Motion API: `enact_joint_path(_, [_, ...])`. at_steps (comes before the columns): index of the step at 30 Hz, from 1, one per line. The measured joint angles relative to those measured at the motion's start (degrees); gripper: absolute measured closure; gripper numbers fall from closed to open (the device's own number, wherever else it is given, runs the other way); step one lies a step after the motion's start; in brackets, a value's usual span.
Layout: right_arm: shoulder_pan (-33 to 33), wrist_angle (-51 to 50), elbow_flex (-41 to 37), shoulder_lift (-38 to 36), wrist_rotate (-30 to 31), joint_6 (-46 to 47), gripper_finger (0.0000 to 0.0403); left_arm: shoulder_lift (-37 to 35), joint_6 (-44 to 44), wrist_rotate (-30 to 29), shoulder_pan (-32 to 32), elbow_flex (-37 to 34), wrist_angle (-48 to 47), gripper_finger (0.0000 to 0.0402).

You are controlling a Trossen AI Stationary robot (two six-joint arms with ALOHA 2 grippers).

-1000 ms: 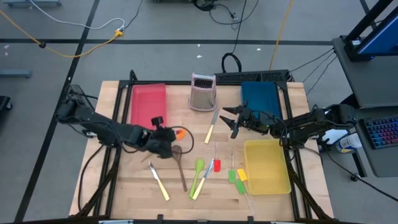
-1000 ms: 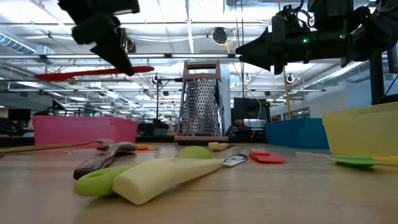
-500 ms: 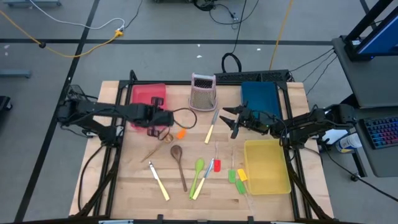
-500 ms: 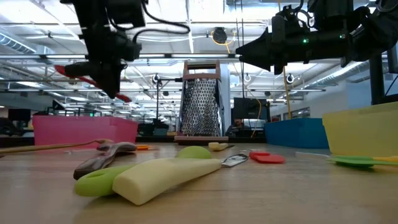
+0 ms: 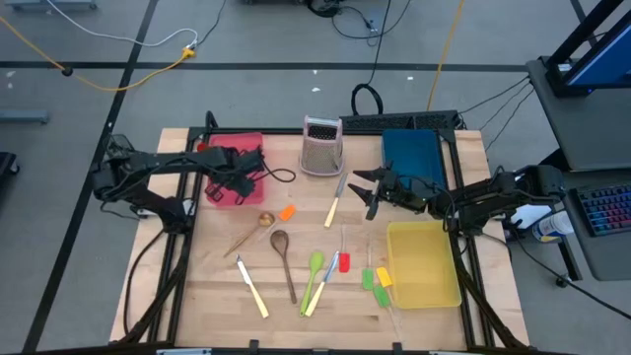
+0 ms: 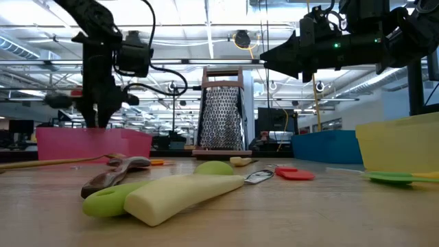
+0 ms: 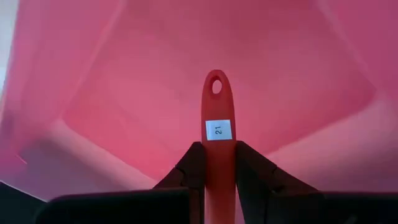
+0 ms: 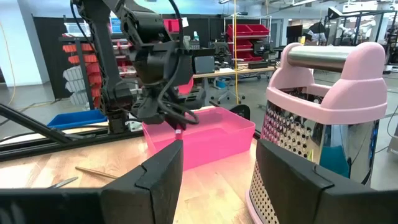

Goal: Pick & Place Kitchen Items
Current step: Put the red serving spoon into the pink bin

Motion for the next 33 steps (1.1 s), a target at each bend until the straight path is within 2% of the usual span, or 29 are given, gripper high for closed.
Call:
enact_joint_path(5, [0.00, -0.40, 0.00, 0.00, 0.02, 0.00, 0.0206, 0.00, 0.44, 8.53, 0.75, -2.75, 6.04, 0.0331])
enact_joint_path(13, [0.02, -0.46, 0.00, 0.00, 0.00, 1.53, 0.0206, 0.00, -6.38, 9.35, 2.92, -5.84, 15.76, 0.0326])
enact_joint_path(19, [0.71, -0.48, 0.00, 0.00, 0.00, 1.53, 0.0206, 0.00, -11.85, 13.30, 4.88, -6.81, 20.04, 0.0324])
enact_joint_path(21, [1.09, -0.46, 0.00, 0.00, 0.00, 1.51, 0.0206, 0.00, -8.66, 13.67, 5.08, -7.40, 20.92, 0.0324])
enact_joint_path(27, [1.16, -0.46, 0.00, 0.00, 0.00, 1.49, 0.0206, -0.07, 9.90, 12.03, 4.90, -9.00, 18.85, 0.0324])
enact_joint_path(29, [1.16, -0.44, 0.00, 0.00, 0.00, 1.49, 0.0206, -0.04, 10.78, 11.87, 4.88, -9.07, 18.19, 0.0324])
enact_joint_path(33, [1.14, -0.45, 0.00, 0.00, 0.00, 1.32, 0.0206, -0.03, 6.53, 13.66, 5.14, -9.07, 19.43, 0.0323])
